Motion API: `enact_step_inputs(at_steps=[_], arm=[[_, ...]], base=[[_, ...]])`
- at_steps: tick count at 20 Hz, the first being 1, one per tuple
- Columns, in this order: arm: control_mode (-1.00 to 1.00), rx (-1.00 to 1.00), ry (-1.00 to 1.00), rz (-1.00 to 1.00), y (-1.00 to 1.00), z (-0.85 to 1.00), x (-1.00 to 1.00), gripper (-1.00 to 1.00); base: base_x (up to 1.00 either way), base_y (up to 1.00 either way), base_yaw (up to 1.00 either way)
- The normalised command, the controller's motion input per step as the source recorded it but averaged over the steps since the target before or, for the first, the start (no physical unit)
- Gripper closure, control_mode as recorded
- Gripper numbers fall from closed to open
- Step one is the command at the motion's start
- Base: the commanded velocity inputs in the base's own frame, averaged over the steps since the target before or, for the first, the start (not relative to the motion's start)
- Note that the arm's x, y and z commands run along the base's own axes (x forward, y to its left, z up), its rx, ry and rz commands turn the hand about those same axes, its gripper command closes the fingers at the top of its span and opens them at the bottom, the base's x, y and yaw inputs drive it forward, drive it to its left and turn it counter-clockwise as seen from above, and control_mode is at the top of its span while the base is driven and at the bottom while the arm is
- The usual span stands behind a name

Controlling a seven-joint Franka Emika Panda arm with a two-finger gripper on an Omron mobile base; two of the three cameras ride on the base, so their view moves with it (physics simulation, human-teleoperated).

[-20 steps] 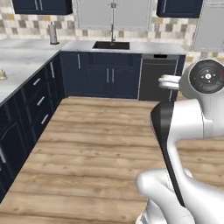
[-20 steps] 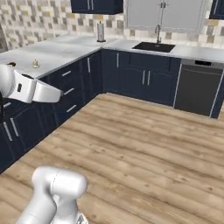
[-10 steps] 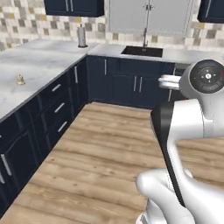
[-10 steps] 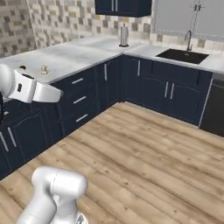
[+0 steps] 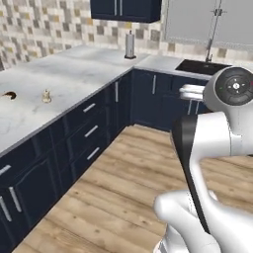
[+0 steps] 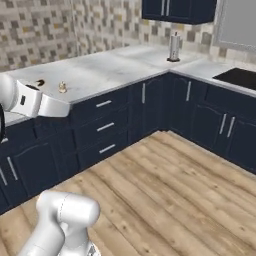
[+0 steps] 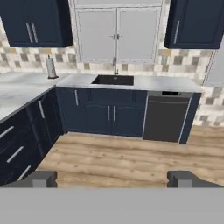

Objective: Pick the candle and candle from the dining table and place them in the open cabinet. Close the cabinet after placing the objects.

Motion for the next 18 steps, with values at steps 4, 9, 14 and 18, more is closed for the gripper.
enact_step_inputs(at_steps=[4,9,14,18], arm=[[1.0,0.0,0.0,0.0,0.0,0.0,0.0,-1.0],[1.0,0.0,0.0,0.0,0.0,0.0,0.0,-1.0],[1.0,0.0,0.0,0.0,0.0,0.0,0.0,-1.0],[1.0,0.0,0.0,0.0,0.0,0.0,0.0,-1.0]], base=[[1.0,-0.01,0.38],[0.99,-0.01,0.39],[0.95,-0.03,0.4],[0.87,-0.03,0.44]])
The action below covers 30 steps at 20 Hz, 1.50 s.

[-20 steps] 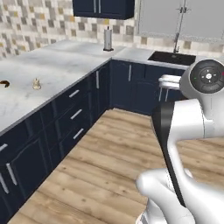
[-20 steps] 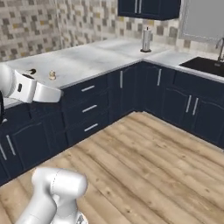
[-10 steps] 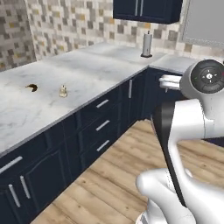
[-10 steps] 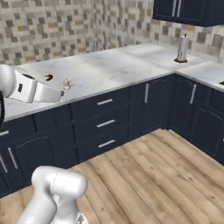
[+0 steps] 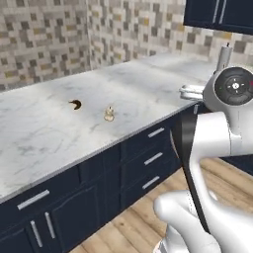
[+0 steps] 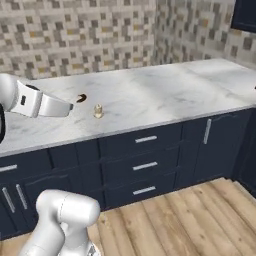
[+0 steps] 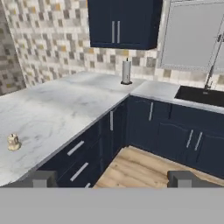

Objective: Pick the candle and candle from the dining table and place them in the open cabinet. Close the cabinet after placing the objects.

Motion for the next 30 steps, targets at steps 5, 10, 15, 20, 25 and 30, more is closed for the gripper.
enact_step_inputs(at_steps=[5,10,15,20,25,30], arm=[[1.0,0.0,0.0,0.0,0.0,0.0,0.0,-1.0],[1.0,0.0,0.0,0.0,0.0,0.0,0.0,-1.0],[1.0,0.0,0.0,0.0,0.0,0.0,0.0,-1.0],[1.0,0.0,0.0,0.0,0.0,0.0,0.0,-1.0],[1.0,0.0,0.0,0.0,0.0,0.0,0.0,-1.0],[1.0,0.0,0.0,0.0,0.0,0.0,0.0,-1.0]], base=[[0.57,-0.14,0.54],[0.39,-0.22,0.6],[0.23,-0.24,0.6],[0.01,-0.65,0.48],[0.0,-0.95,0.26],[-0.03,-0.93,0.1]])
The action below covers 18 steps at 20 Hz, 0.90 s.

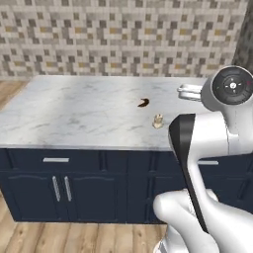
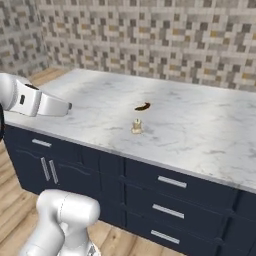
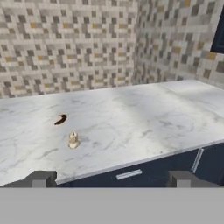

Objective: Pick the candle and candle from the dining table and place them in the open cabinet. Close the cabinet after placing the objects.

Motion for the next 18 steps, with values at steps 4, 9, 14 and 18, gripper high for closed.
enact_step_inputs(at_steps=[4,9,14,18], arm=[[1.0,0.0,0.0,0.0,0.0,0.0,0.0,-1.0],[1.0,0.0,0.0,0.0,0.0,0.0,0.0,-1.0],[1.0,0.0,0.0,0.0,0.0,0.0,0.0,-1.0],[1.0,0.0,0.0,0.0,0.0,0.0,0.0,-1.0]], base=[[0.1,-0.64,-0.04],[0.57,-0.06,-0.23],[0.6,0.1,-0.24],[0.52,0.26,-0.21]])
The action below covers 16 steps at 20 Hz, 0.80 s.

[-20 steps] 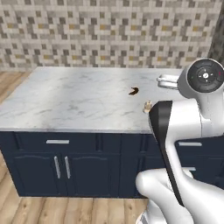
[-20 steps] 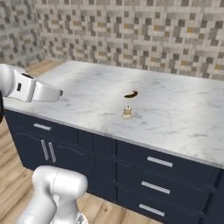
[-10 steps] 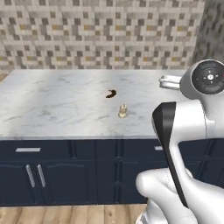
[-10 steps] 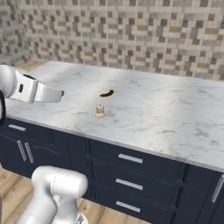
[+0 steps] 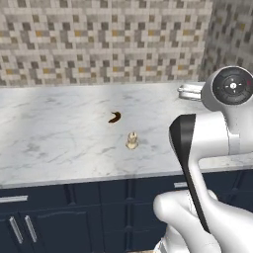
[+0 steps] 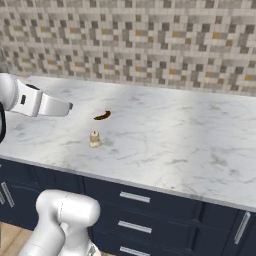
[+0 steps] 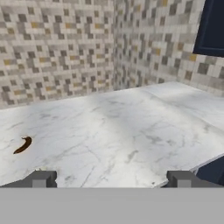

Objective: Pick the candle and candle from the dining table and place them in the open cabinet. Close the cabinet after placing the objects.

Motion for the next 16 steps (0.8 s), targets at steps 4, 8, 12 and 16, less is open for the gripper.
enact_step_inputs(at_steps=[4,8,12,16], arm=[[1.0,0.0,0.0,0.0,0.0,0.0,0.0,-1.0],[1.0,0.0,0.0,0.0,0.0,0.0,0.0,-1.0],[1.0,0.0,0.0,0.0,0.0,0.0,0.0,-1.0],[1.0,0.0,0.0,0.0,0.0,0.0,0.0,-1.0]], base=[[0.47,0.38,-0.21],[0.26,0.5,-0.19],[0.33,0.64,-0.18],[0.49,0.43,-0.09]])
